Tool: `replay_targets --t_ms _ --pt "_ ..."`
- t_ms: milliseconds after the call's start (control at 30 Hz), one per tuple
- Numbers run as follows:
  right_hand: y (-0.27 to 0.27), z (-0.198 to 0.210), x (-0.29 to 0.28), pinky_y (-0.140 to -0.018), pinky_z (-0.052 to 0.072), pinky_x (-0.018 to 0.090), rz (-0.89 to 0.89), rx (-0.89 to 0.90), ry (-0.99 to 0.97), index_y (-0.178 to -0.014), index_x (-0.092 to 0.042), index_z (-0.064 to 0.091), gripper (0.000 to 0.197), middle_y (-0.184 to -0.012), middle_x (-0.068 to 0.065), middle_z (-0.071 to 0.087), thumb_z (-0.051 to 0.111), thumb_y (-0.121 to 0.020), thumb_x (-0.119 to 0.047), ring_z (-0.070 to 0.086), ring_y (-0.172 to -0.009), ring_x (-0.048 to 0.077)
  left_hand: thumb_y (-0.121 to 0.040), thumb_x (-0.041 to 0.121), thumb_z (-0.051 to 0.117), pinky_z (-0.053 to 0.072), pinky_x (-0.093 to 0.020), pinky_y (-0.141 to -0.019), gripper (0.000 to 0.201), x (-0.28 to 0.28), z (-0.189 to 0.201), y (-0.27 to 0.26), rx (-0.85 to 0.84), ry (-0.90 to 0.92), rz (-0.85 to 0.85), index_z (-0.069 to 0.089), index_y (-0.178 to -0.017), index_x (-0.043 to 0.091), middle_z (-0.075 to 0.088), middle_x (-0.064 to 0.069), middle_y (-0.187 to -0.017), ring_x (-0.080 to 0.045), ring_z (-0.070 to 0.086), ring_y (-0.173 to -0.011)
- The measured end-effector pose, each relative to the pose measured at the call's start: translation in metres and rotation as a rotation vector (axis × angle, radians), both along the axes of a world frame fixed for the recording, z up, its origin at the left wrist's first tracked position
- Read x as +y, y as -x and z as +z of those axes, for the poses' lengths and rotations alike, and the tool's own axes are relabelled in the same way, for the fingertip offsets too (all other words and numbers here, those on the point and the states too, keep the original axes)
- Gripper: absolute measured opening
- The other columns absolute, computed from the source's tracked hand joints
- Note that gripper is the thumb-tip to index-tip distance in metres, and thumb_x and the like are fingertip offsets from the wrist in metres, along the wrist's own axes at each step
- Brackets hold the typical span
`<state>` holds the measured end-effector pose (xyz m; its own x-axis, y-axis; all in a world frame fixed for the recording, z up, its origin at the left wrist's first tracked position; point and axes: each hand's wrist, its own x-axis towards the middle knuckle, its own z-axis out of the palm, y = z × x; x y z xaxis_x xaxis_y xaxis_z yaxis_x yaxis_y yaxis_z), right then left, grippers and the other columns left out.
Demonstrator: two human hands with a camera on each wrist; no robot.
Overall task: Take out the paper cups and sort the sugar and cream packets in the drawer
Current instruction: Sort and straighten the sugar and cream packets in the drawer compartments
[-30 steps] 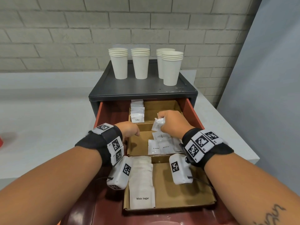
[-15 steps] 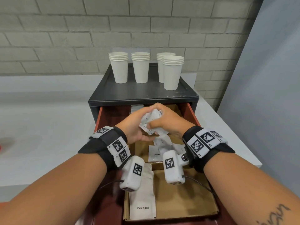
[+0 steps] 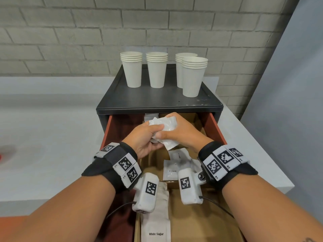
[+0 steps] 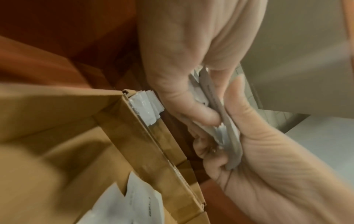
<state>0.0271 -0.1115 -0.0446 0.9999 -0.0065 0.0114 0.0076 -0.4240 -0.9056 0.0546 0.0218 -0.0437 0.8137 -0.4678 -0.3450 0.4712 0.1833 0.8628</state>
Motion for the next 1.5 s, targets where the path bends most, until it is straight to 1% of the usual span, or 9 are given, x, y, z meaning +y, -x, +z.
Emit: replay_targets --t_ms 100,200,367,600,700,900,1133,1300,1500 --pt "0.003 0.001 -0.005 -0.063 0.050 0.012 -0.022 0.061 -0.105 -0.107 -0.026 0.045 0.046 -0.093 -0.015 0.057 0.077 -0.074 -0.022 0.059 -0.082 0.001 -0.095 0.007 0.050 0.056 -0.039 -0.079 0.025 0.001 0.000 -0.002 0.015 0.020 0.060 0.051 -0.118 0.015 0.063 -0.013 -0.115 -0.028 0.064 -0.104" --pt "0.004 -0.002 -0.006 -0.066 0.053 0.021 -0.059 0.129 -0.135 -0.112 -0.022 0.049 0.045 -0.100 -0.005 0.062 0.076 -0.075 -0.023 0.064 -0.086 0.010 -0.095 0.007 0.050 0.055 -0.039 -0.081 0.016 0.003 0.000 -0.002 0.021 0.029 0.131 0.053 -0.106 0.018 0.064 -0.010 -0.107 -0.025 0.064 -0.097" --pt "0.005 0.000 -0.008 -0.052 0.042 0.018 -0.148 0.091 -0.100 -0.103 -0.016 0.060 0.022 -0.093 0.002 0.065 0.065 -0.086 -0.028 0.059 -0.077 0.014 -0.095 0.009 0.050 0.055 -0.036 -0.075 0.020 0.005 0.000 -0.001 0.055 0.012 0.206 0.048 -0.111 0.020 0.061 -0.006 -0.096 -0.023 0.063 -0.090" --pt "0.003 0.001 -0.014 -0.090 0.045 0.028 -0.254 0.020 -0.084 -0.100 -0.023 0.059 0.010 -0.090 -0.014 0.055 0.053 -0.095 -0.018 0.054 -0.103 0.013 -0.094 0.013 0.054 0.056 -0.036 -0.078 0.019 0.005 0.000 0.001 0.094 -0.034 0.245 0.048 -0.111 0.020 0.063 -0.009 -0.105 -0.023 0.064 -0.095" --pt "0.003 0.000 -0.014 -0.093 0.047 0.031 -0.275 0.004 -0.086 -0.095 -0.024 0.060 0.008 -0.089 -0.013 0.057 0.057 -0.093 -0.017 0.056 -0.103 0.014 -0.093 0.014 0.054 0.055 -0.037 -0.083 0.020 0.005 -0.001 0.001 0.084 -0.059 0.242 0.048 -0.111 0.021 0.062 -0.009 -0.110 -0.024 0.063 -0.103" --pt "0.004 0.002 -0.012 -0.066 0.049 0.020 -0.256 -0.032 -0.134 -0.086 -0.021 0.063 0.005 -0.090 -0.003 0.063 0.065 -0.086 -0.017 0.063 -0.095 0.019 -0.094 0.015 0.054 0.057 -0.034 -0.071 0.023 0.004 -0.002 0.003 0.071 -0.084 0.190 0.050 -0.115 0.022 0.063 -0.009 -0.110 -0.023 0.065 -0.093" --pt "0.004 0.001 -0.011 -0.063 0.052 0.023 -0.199 -0.037 0.003 -0.091 -0.013 0.062 0.020 -0.090 0.007 0.066 0.076 -0.077 -0.015 0.068 -0.083 0.023 -0.097 0.026 0.048 0.057 -0.039 -0.067 0.021 0.004 0.001 0.006 0.155 -0.006 0.063 0.055 -0.113 0.014 0.065 -0.015 -0.112 -0.030 0.065 -0.099" --pt "0.001 -0.003 -0.009 -0.062 0.050 0.025 -0.169 -0.076 0.159 -0.076 -0.024 0.058 0.024 -0.073 -0.003 0.059 0.081 -0.071 -0.021 0.059 -0.070 0.013 -0.092 0.008 0.053 0.059 -0.038 -0.069 0.019 0.006 0.004 0.008 0.117 0.000 -0.044 0.053 -0.110 0.014 0.065 -0.015 -0.106 -0.028 0.067 -0.094" --pt "0.001 -0.005 -0.007 -0.058 0.044 0.019 -0.242 -0.124 0.190 -0.088 -0.012 0.061 0.028 -0.079 -0.004 0.060 0.071 -0.080 -0.036 0.057 -0.071 0.011 -0.090 -0.011 0.047 0.057 -0.034 -0.076 0.040 0.004 0.002 0.010 -0.023 0.004 -0.123 0.051 -0.122 0.012 0.063 -0.012 -0.112 -0.024 0.064 -0.098"
